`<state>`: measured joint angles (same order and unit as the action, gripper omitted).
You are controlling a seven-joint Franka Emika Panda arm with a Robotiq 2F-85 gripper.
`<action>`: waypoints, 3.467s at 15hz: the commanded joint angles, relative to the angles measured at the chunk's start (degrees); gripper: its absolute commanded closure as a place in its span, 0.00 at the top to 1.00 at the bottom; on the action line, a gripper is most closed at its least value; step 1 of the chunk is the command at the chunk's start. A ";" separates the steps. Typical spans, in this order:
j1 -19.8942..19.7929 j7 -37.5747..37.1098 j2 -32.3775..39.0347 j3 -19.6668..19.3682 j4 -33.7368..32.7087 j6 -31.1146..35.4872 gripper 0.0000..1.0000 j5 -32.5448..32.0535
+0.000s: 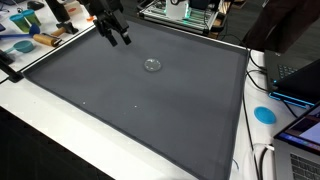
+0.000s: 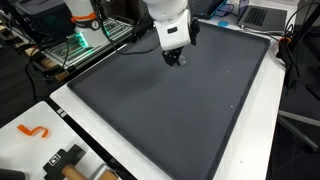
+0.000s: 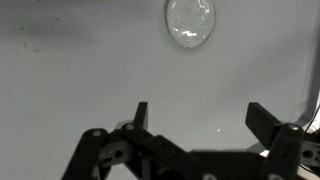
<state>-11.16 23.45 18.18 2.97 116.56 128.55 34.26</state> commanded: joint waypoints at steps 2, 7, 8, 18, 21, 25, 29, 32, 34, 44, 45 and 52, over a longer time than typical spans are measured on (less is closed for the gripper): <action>-0.32 5.10 -3.04 -0.48 4.50 0.03 1.00 2.11; 0.21 7.76 -4.54 -0.59 6.20 0.25 1.00 1.58; 0.34 7.91 -4.83 -0.65 6.39 0.16 1.00 1.39; 2.82 6.37 -7.77 -0.74 7.05 -0.43 1.00 -0.80; 3.93 5.80 -8.58 -0.67 6.81 -0.88 1.00 -1.76; 5.90 2.81 -9.56 -0.61 6.45 -0.69 1.00 -5.56; 8.16 -3.15 -10.02 -0.43 5.62 -0.86 1.00 -12.11; 9.94 -7.49 -10.03 -0.09 4.48 -1.76 1.00 -16.74; 11.24 -10.61 -9.85 0.16 3.51 -2.88 1.00 -19.96; 17.09 -27.15 -8.02 1.61 -1.56 -10.71 1.00 -33.73; 17.40 -27.92 -7.85 1.73 -1.91 -11.28 1.00 -34.18; 17.62 -27.13 -7.91 2.02 -2.17 -10.89 1.00 -33.54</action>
<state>6.63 -3.64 10.25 4.79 114.48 117.77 0.76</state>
